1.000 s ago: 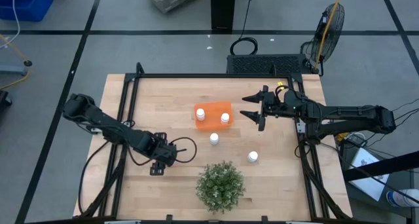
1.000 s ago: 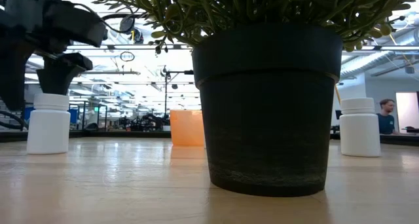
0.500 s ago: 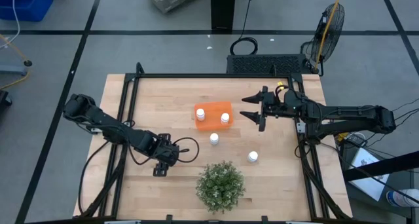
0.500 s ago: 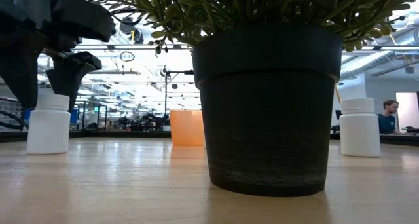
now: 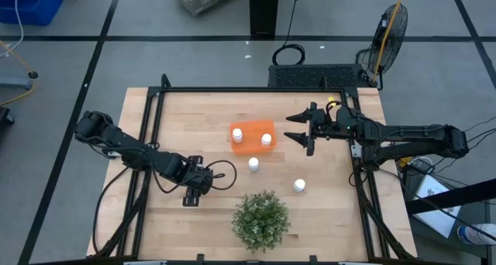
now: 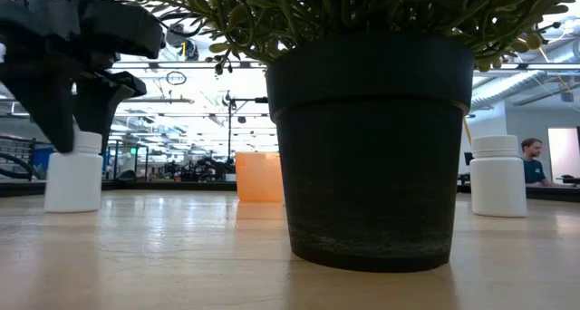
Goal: Pick and place pill bottles into a basket
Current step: Put the white pill bottle into the orange bin
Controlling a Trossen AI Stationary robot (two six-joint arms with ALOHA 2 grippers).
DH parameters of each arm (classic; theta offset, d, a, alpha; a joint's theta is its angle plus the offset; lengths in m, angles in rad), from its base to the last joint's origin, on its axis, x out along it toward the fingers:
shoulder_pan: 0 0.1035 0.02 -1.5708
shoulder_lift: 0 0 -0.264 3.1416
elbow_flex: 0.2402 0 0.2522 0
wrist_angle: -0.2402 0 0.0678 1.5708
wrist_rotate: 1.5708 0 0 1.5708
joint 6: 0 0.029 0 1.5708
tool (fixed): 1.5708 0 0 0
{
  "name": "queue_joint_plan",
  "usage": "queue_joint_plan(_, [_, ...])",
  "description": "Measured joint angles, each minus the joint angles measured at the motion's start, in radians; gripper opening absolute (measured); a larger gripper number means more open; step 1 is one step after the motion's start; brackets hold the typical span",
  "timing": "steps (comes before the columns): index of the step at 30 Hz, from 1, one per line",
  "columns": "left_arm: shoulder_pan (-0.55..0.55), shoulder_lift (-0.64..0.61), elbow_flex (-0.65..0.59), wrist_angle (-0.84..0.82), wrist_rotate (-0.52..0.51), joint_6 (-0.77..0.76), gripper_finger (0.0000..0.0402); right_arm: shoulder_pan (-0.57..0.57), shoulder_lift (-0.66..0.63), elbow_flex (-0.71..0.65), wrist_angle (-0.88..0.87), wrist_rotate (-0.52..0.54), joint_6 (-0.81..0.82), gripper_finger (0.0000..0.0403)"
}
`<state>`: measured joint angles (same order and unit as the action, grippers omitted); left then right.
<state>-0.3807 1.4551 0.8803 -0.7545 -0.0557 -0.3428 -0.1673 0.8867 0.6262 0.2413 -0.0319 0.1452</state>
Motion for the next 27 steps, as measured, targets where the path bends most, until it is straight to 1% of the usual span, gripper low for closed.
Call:
queue_joint_plan(1, [0.003, 0.000, 0.000, 0.000, 0.000, 0.000, 0.0170, 0.000, 0.000, 0.000, 0.000, 0.000, 0.000, 0.0279])
queue_joint_plan(2, [0.006, -0.001, 0.000, 0.000, 0.003, 0.003, 0.0160, 0.000, 0.000, 0.000, 0.000, 0.000, 0.000, 0.0279])
queue_joint_plan(6, [0.022, -0.001, 0.000, 0.001, 0.041, 0.050, 0.0160, 0.000, 0.000, 0.000, 0.000, 0.000, 0.000, 0.0279])
queue_joint_plan(9, [0.043, -0.002, 0.001, 0.001, 0.031, 0.066, 0.0160, 0.000, 0.000, 0.000, 0.000, 0.000, 0.000, 0.0279])
queue_joint_plan(11, [0.053, -0.005, 0.011, -0.003, -0.022, 0.098, 0.0160, 0.000, 0.000, 0.000, 0.000, 0.000, 0.000, 0.0279])
queue_joint_plan(13, [0.065, -0.011, 0.042, -0.001, -0.066, 0.164, 0.0160, 0.000, 0.000, 0.000, 0.000, 0.001, 0.000, 0.0279])
queue_joint_plan(18, [0.115, -0.032, 0.168, 0.000, -0.208, 0.368, 0.0160, 0.000, 0.000, 0.000, 0.000, 0.003, 0.008, 0.0279])
queue_joint_plan(22, [0.190, -0.042, 0.275, -0.008, -0.281, 0.521, 0.0160, 0.000, 0.000, 0.000, 0.001, 0.004, 0.024, 0.0279])
queue_joint_plan(24, [0.242, -0.047, 0.328, 0.017, -0.319, 0.598, 0.0160, 0.000, 0.000, 0.000, 0.001, 0.005, 0.026, 0.0279])
queue_joint_plan(27, [0.335, -0.043, 0.367, 0.020, -0.380, 0.707, 0.0160, 0.000, 0.000, 0.000, 0.001, 0.010, 0.033, 0.0279])
